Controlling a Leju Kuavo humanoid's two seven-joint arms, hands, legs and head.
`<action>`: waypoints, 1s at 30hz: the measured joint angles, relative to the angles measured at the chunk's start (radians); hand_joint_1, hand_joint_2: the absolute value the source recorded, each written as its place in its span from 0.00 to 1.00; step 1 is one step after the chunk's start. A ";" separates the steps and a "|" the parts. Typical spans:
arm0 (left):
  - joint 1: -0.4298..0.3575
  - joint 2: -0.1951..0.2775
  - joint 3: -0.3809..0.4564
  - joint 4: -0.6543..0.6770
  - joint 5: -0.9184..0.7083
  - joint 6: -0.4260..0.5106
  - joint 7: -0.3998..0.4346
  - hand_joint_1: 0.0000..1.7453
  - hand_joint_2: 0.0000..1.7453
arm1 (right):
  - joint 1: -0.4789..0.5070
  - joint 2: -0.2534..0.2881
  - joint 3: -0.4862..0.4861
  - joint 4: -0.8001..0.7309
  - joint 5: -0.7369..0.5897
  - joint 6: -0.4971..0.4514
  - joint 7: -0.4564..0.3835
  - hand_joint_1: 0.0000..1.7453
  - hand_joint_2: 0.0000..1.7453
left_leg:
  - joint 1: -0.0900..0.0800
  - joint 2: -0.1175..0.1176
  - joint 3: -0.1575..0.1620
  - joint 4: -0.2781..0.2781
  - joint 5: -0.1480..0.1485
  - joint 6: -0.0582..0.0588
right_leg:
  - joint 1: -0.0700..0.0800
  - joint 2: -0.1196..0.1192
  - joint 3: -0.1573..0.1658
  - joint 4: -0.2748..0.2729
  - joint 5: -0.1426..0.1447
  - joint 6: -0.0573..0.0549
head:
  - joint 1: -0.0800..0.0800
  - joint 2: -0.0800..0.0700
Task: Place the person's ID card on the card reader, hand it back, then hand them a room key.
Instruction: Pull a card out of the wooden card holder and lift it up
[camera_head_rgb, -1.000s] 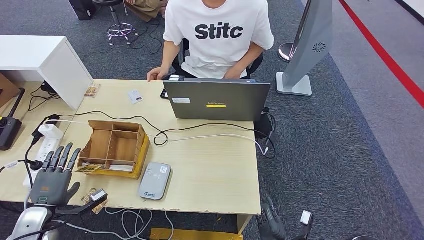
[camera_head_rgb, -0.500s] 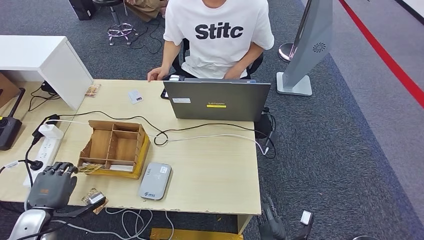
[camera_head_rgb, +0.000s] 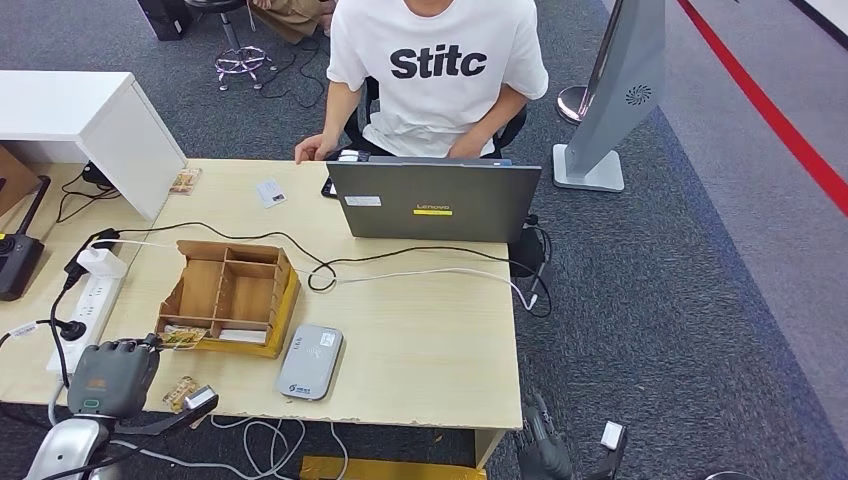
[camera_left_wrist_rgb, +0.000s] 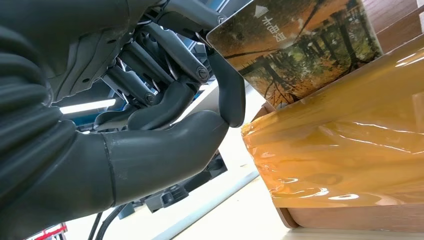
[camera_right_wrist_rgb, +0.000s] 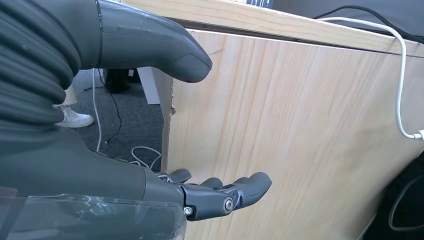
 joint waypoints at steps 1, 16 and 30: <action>0.000 -0.001 0.000 0.000 0.000 0.000 0.000 1.00 1.00 | 0.000 0.000 0.000 0.000 0.000 0.000 0.000 0.00 1.00 | 0.000 0.000 0.000 0.000 0.000 0.000 | 0.000 0.000 0.000 0.000 0.000 0.000 | 0.000 0.000; 0.000 -0.007 0.000 0.000 0.008 0.036 -0.002 0.00 1.00 | 0.000 0.000 0.000 0.000 0.000 0.000 0.000 0.00 1.00 | 0.000 0.000 0.000 0.000 0.000 0.000 | 0.000 0.000 0.000 0.000 0.000 0.000 | 0.000 0.000; -0.001 -0.010 0.004 0.000 0.001 0.046 -0.001 0.00 1.00 | 0.000 0.000 0.000 0.000 -0.001 -0.001 0.002 0.00 1.00 | 0.000 0.000 0.000 0.000 0.000 0.000 | 0.000 0.000 0.000 0.000 0.000 0.000 | 0.000 0.000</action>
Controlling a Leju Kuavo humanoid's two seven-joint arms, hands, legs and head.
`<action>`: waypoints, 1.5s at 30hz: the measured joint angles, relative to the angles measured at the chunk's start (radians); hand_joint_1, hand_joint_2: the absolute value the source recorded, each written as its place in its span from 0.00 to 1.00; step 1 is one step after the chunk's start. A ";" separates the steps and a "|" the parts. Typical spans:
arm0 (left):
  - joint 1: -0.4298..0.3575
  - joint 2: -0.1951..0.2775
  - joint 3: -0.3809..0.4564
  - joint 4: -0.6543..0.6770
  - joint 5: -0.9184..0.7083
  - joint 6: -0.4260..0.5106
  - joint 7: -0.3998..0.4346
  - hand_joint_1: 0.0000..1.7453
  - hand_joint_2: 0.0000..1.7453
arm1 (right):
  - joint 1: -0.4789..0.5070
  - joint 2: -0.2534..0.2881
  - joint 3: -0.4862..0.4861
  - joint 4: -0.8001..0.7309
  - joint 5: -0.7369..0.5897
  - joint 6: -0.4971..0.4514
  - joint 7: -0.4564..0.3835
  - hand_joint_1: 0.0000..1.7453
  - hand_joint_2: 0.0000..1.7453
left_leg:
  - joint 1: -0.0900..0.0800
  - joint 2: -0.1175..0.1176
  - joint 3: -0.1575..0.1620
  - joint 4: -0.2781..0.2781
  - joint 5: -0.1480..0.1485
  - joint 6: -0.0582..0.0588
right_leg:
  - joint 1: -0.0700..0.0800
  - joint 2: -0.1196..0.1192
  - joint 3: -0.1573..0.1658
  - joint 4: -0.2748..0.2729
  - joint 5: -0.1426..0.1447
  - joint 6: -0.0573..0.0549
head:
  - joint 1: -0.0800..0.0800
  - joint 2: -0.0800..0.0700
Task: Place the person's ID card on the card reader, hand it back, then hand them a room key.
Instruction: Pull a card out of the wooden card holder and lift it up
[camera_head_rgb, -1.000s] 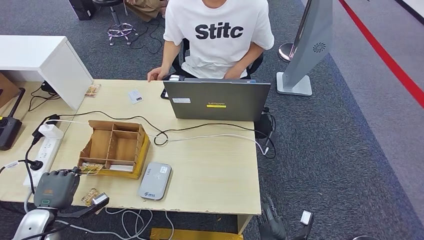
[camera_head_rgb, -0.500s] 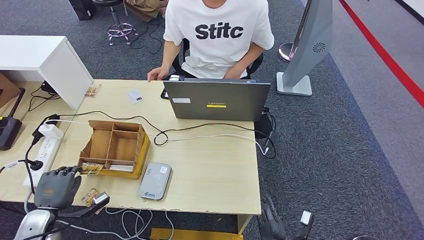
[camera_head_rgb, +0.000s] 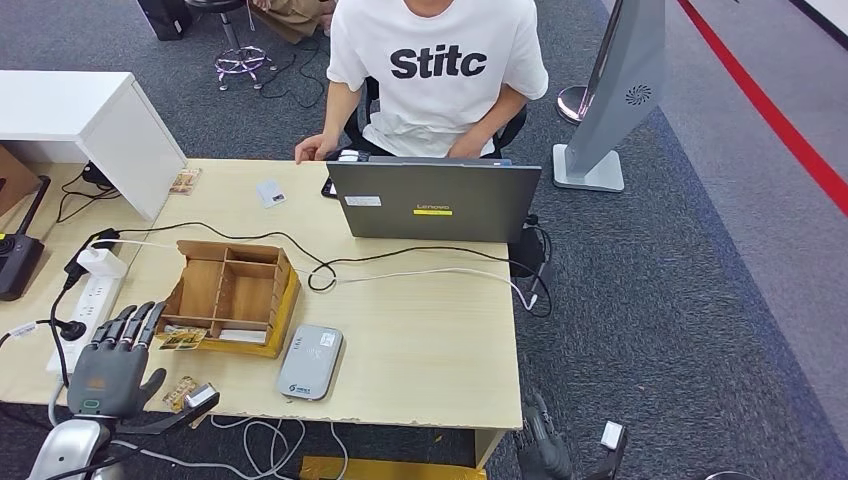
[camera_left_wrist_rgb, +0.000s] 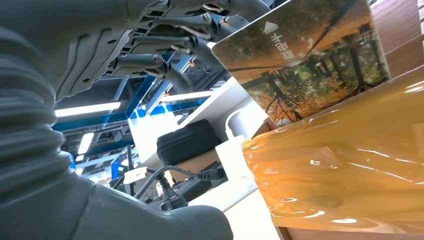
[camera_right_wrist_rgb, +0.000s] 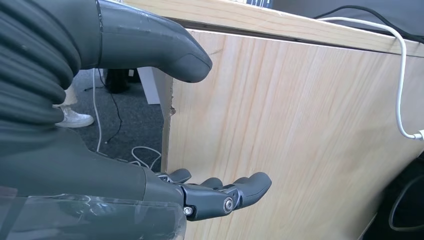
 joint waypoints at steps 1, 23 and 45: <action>0.000 -0.001 0.000 0.000 -0.001 0.000 0.000 0.00 1.00 | 0.000 0.000 0.000 0.000 0.000 0.000 0.000 0.00 1.00 | 0.000 0.000 0.000 0.000 0.000 0.000 | 0.000 0.000 0.000 0.000 0.000 0.000 | 0.000 0.000; -0.002 -0.008 0.000 0.000 0.002 -0.003 -0.010 0.00 1.00 | 0.000 0.000 0.000 0.000 0.000 -0.001 0.000 0.00 1.00 | 0.000 0.000 0.000 0.000 0.000 0.000 | 0.000 0.000 0.000 0.000 0.000 0.000 | 0.000 0.000; -0.002 -0.035 -0.001 -0.008 0.016 -0.018 -0.031 0.12 1.00 | -0.001 0.000 0.000 0.000 0.000 -0.001 0.004 0.00 1.00 | 0.000 0.000 0.000 0.000 0.000 0.000 | 0.000 0.000 0.000 0.000 0.000 0.000 | 0.000 0.000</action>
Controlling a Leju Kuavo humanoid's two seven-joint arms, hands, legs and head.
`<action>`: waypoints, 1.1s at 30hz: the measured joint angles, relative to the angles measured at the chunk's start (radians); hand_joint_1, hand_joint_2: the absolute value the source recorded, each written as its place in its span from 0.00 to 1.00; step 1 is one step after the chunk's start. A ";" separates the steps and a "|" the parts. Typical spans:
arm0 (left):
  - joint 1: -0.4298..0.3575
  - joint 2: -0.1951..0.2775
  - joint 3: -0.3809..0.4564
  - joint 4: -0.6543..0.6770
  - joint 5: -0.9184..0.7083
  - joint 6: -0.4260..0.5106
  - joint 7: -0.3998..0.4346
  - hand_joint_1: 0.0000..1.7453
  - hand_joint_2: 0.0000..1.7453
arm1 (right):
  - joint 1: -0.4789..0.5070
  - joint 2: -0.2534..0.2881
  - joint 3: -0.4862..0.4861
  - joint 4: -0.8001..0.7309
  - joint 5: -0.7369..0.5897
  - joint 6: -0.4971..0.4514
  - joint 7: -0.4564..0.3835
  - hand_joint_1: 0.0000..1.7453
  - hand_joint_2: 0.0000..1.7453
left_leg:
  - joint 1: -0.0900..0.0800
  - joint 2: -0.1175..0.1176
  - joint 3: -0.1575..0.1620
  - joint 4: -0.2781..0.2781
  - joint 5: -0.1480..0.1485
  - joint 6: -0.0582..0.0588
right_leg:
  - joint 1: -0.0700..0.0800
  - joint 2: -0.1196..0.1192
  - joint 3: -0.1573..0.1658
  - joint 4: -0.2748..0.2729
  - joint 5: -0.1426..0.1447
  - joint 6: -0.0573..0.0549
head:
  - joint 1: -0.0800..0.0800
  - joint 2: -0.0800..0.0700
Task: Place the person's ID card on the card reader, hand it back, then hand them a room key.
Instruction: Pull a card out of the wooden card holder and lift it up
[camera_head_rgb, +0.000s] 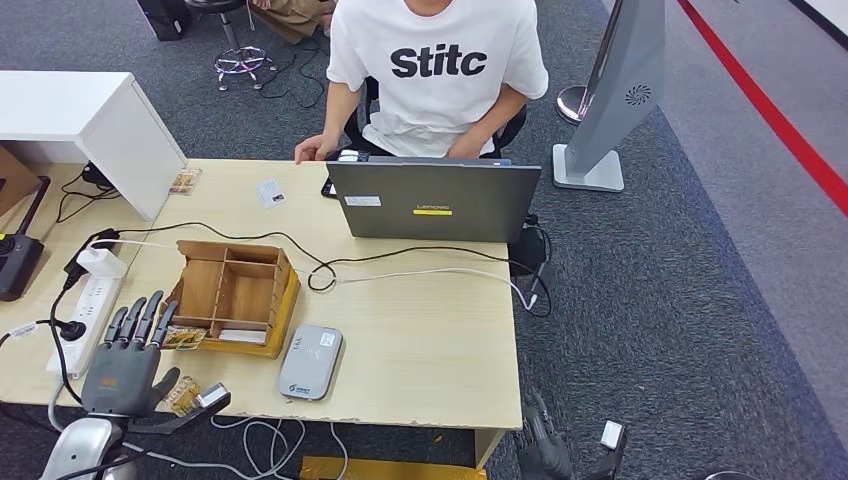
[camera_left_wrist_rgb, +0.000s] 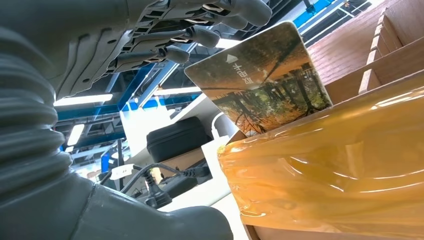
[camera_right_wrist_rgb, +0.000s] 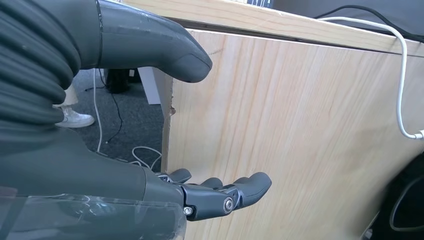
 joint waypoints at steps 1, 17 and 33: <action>0.000 0.000 0.000 -0.001 0.000 0.000 0.000 0.37 1.00 | 0.000 0.000 0.000 0.000 0.000 0.000 0.000 0.00 1.00 | 0.000 0.000 0.000 0.000 0.000 0.000 | 0.000 0.000 0.000 0.000 0.000 0.000 | 0.000 0.000; 0.000 0.000 0.000 -0.008 0.001 -0.016 0.003 1.00 1.00 | 0.000 0.000 0.000 0.000 0.000 0.001 0.000 0.00 1.00 | 0.000 0.000 0.000 0.000 0.000 0.000 | 0.000 0.000 0.000 0.000 0.000 0.000 | 0.000 0.000; -0.053 0.032 0.000 -0.017 -0.065 -0.001 0.068 1.00 1.00 | -0.003 0.000 0.004 0.000 0.008 -0.011 0.005 0.00 1.00 | 0.001 0.000 0.000 0.000 0.001 -0.001 | 0.001 0.000 0.000 0.000 0.001 -0.002 | 0.000 0.000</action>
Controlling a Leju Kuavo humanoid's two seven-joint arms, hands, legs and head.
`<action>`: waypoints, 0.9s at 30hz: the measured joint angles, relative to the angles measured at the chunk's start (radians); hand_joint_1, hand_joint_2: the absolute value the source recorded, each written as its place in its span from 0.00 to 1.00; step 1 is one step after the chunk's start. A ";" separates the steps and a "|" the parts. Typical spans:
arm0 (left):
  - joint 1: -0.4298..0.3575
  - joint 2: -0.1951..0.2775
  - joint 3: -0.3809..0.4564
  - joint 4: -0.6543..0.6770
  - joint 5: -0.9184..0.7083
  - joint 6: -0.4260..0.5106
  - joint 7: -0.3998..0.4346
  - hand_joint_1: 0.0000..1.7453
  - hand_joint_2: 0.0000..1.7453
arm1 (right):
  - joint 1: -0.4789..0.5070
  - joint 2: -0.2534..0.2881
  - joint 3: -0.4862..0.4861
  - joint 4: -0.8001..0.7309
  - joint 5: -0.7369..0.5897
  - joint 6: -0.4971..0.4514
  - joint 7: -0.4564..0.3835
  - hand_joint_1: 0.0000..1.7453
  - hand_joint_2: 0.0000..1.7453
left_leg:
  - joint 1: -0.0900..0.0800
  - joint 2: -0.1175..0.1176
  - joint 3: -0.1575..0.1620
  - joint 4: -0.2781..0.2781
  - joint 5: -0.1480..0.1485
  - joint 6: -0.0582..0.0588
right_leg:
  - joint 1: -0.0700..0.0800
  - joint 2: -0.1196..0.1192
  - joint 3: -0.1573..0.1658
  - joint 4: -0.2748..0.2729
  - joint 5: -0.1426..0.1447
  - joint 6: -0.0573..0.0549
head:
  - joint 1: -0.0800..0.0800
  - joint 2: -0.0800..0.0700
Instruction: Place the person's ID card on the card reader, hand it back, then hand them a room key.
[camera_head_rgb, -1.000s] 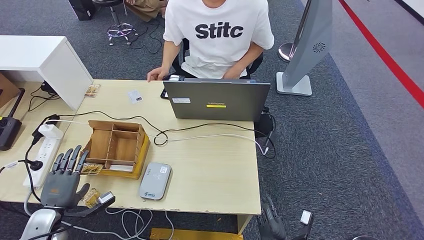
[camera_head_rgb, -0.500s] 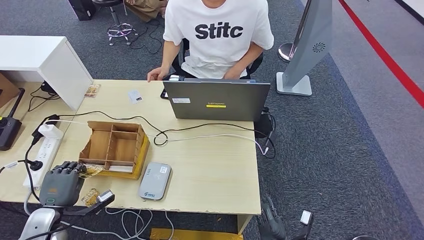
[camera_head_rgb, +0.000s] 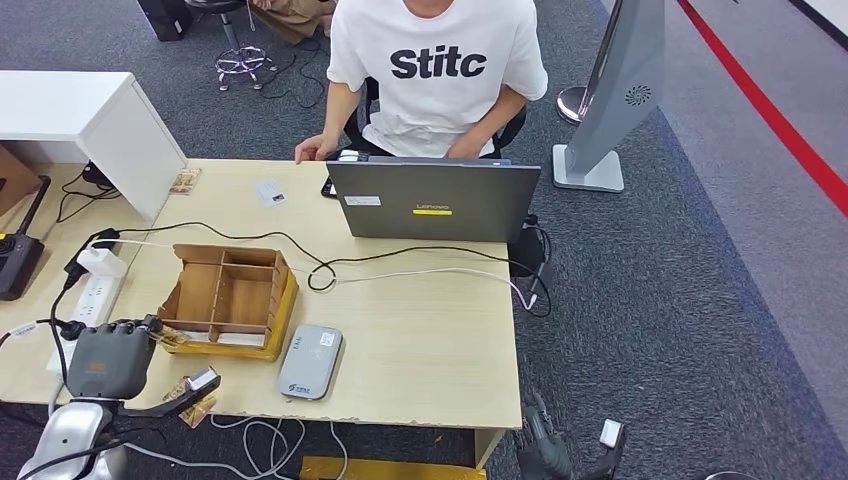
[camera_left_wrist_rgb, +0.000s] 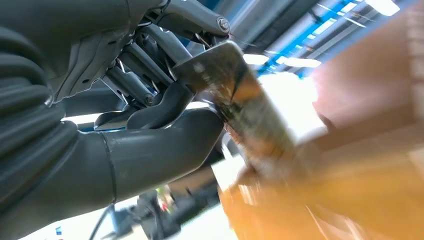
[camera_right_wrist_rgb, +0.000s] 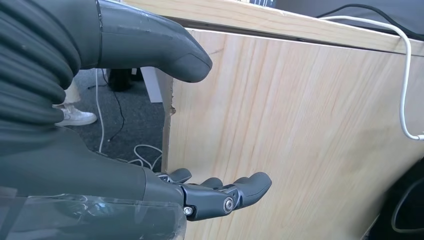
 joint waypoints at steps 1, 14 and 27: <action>-0.012 0.006 0.000 -0.005 0.000 -0.001 0.004 1.00 1.00 | -0.001 0.000 0.000 0.000 0.000 -0.002 0.001 0.00 1.00 | 0.000 0.000 0.000 0.000 0.000 0.000 | 0.000 0.000 0.000 0.000 0.000 0.000 | 0.000 0.000; -0.077 0.024 0.000 -0.049 0.032 -0.002 0.015 1.00 1.00 | -0.003 0.000 0.010 0.000 0.000 -0.008 0.006 0.00 1.00 | 0.001 0.001 0.000 0.000 0.001 -0.001 | 0.001 0.000 -0.001 0.000 0.002 -0.002 | 0.000 0.000; -0.208 0.012 0.000 -0.135 0.108 -0.091 0.006 1.00 1.00 | -0.012 0.001 0.022 0.000 0.001 -0.020 0.019 0.00 1.00 | 0.003 0.004 0.000 0.000 0.003 -0.003 | 0.002 0.004 -0.003 0.000 0.005 -0.003 | 0.000 0.000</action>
